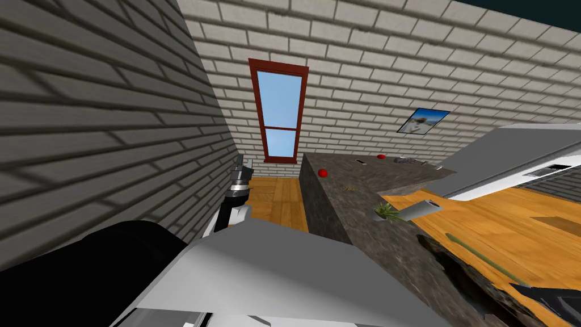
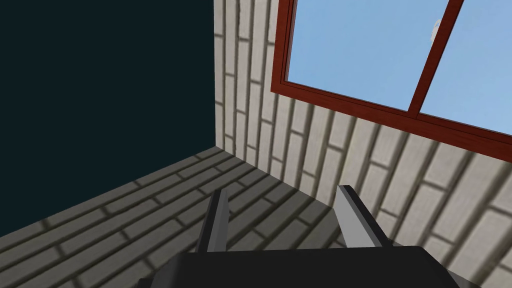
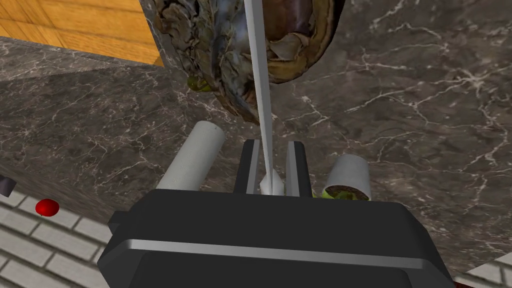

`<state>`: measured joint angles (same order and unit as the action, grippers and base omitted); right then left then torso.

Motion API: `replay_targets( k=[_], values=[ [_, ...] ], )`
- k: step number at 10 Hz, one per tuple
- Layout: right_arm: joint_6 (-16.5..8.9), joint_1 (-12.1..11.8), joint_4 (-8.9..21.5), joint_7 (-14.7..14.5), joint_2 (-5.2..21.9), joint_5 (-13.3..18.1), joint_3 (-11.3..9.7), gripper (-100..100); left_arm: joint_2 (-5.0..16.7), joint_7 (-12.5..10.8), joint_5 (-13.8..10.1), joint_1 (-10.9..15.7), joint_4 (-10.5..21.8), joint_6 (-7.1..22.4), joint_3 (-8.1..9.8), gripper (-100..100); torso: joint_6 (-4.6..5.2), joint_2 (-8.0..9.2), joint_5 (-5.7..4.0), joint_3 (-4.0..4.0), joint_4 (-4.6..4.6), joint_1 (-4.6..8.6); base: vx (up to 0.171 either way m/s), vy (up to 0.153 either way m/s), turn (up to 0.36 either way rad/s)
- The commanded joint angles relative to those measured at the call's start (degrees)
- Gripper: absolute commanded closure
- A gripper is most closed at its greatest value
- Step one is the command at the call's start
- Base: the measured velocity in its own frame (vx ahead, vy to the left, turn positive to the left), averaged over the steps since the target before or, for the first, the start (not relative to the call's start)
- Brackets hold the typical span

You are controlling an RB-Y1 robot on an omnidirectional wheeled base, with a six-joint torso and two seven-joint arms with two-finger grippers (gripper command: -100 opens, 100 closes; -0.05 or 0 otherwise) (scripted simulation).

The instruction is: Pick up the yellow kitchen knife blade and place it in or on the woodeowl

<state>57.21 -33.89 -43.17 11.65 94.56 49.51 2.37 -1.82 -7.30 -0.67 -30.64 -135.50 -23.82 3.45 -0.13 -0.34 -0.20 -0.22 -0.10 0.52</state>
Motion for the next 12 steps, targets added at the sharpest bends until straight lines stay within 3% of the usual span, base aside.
replay_targets(
  k=[1, 6, 7, 8, 12],
  values=[
    [0.00, -1.75, 1.12, 1.73, -0.13, -0.76, 0.72, 100, 0.00, 0.00, 0.00, 0.00, 0.00, 0.00, 0.00, 0, 0.00, 0.00, 0.00, 0.00, 0.00, 0.00, 0.012, -0.131, 0.229],
    [0.64, -3.77, 5.02, 4.74, -1.05, -1.34, 1.17, 100, 0.00, 0.00, 0.00, -0.02, 0.00, 0.00, 0.01, 0, 0.24, 0.08, -0.04, 0.06, 0.04, -0.04, 0.001, -0.093, 0.144],
    [0.43, -2.89, 4.33, 4.10, -1.02, -1.03, 0.68, 100, 0.00, 0.00, 0.00, -0.01, 0.00, 0.00, 0.00, 0, 0.12, 0.04, -0.01, 0.04, 0.04, -0.03, 0.005, -0.038, 0.065],
    [0.47, -2.89, 4.48, 4.26, -1.02, -1.03, 0.70, -100, 0.00, 0.00, 0.00, -0.02, 0.00, 0.00, 0.01, 0, 0.20, 0.04, -0.01, 0.04, 0.04, -0.12, 0.002, -0.007, -0.005],
    [0.46, -2.88, 4.46, 4.24, -1.01, -1.03, 0.70, -100, -0.01, 0.00, 0.00, -0.01, 0.00, 0.00, 0.00, 0, 0.22, 0.11, 0.04, 0.08, 0.06, -0.29, 0.000, 0.000, 0.000]
  ],
)
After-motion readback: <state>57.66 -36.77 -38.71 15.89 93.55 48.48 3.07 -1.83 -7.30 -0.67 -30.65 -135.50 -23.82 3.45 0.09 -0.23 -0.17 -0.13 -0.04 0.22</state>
